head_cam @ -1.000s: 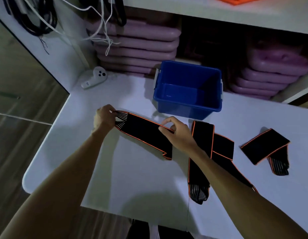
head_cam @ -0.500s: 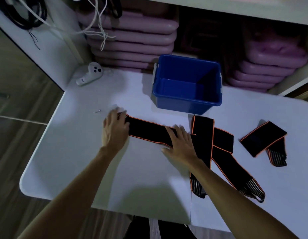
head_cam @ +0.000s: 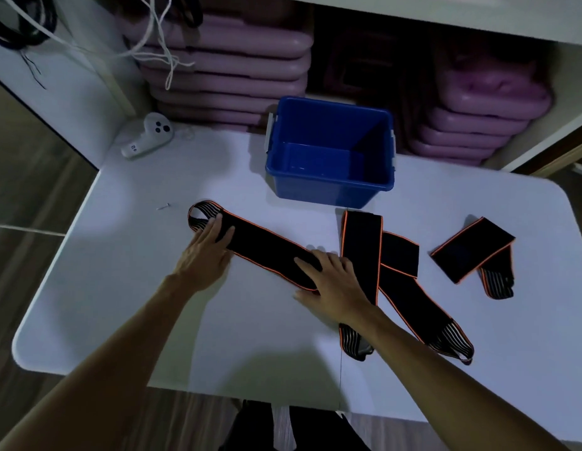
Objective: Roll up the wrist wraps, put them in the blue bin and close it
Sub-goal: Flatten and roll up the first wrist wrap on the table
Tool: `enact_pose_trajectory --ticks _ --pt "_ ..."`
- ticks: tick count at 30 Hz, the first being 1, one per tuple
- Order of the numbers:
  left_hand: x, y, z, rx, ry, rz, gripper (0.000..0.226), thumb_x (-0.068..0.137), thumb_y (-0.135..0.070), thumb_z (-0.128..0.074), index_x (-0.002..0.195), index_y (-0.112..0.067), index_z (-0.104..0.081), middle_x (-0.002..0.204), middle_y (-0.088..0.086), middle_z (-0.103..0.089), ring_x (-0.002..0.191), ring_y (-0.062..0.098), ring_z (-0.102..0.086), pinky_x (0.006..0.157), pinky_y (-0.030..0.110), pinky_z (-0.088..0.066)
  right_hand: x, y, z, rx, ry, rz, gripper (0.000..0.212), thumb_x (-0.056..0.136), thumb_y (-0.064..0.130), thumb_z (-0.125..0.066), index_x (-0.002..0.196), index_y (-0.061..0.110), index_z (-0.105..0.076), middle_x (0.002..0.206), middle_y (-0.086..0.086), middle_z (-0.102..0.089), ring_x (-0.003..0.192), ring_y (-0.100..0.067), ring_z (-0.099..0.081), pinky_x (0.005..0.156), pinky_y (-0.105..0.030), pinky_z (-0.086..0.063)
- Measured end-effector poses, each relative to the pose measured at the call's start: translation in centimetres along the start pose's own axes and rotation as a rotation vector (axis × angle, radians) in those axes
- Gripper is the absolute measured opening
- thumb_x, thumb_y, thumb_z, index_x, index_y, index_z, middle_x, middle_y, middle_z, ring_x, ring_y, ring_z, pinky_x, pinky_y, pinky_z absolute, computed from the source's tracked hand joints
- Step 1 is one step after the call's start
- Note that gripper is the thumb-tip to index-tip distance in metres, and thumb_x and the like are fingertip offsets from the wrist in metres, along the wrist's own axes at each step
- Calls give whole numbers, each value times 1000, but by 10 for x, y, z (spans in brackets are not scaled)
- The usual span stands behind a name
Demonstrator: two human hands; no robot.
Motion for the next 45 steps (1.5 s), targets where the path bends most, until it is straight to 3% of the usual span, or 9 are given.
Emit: enact_pose_trajectory --ticks 5,8,13,20,28,33,37,40,45 --pt "-30 -98 4 -128 -176 -211 42 89 -34 -51 124 -13 -58 130 14 -54 113 33 -53 95 43 -46 0 -39 40 176 -158 -62 50 96 52 -33 133 25 -53 134 -3 -52 128 -25 -44 111 -51 -28" --pt "-55 -166 -21 -126 -22 -478 54 84 -50 -55 130 -22 -50 136 10 -50 122 29 -49 102 38 -40 -1 -80 59 123 -265 -123 35 94 21 -47 126 19 -61 129 -9 -57 119 -33 -51 101 -50 -39" --pt "-70 -237 -47 27 69 -663 79 75 -65 -57 139 -23 -37 144 8 -42 129 27 -42 104 39 -39 -13 -127 67 39 -70 -125 69 81 -11 -51 140 24 -51 153 -12 -35 136 -35 -34 102 -52 -40" --pt "-75 -257 -51 -30 -18 -674 30 76 -9 -68 102 -18 -56 103 2 -61 86 20 -58 66 33 -55 -22 -132 55 -60 54 -104 75 85 -2 -55 149 34 -35 163 -7 -12 145 -29 -19 109 -51 -33" --pt "-61 -258 38 -748 -255 -375 19 83 -4 -55 101 -11 -58 95 1 -62 84 18 -59 72 26 -48 -28 -136 49 -45 121 -75 79 83 22 -65 149 40 -28 165 0 7 150 -31 -2 108 -53 -27" --pt "-22 -212 85 -1287 -423 200 11 88 -11 -55 97 -12 -59 87 4 -66 79 16 -63 73 32 -52 -27 -132 59 175 -104 -99 31 92 38 -62 120 25 -64 160 2 -28 148 -29 -18 110 -58 -30" --pt "-2 -136 91 -1563 -446 635 6 90 -8 -54 92 -11 -59 83 6 -62 68 10 -64 60 27 -57 -20 -111 81 529 -243 -213 16 92 32 -65 103 21 -69 115 8 -65 118 -8 -50 100 -25 -38" --pt "7 -77 79 -1505 -411 831 16 93 -8 -48 80 -12 -56 83 9 -58 64 15 -59 45 20 -53 -6 -84 90 727 -180 -227 24 93 34 -62 80 13 -62 76 -2 -63 70 -8 -55 66 -17 -40" --pt "12 -1 57 -1218 -429 954 16 89 -17 -60 103 -11 -57 107 22 -66 68 24 -65 61 32 -58 28 -47 80 644 -134 -202 26 97 40 -54 87 17 -60 82 2 -65 78 -12 -61 71 -26 -47"
Point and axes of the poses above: each hand's wrist, its own x-axis towards the middle knuckle, its own z-axis out of the back of the hand, y = z × x, the point moved 3 cm from there along x, towards the middle knuckle
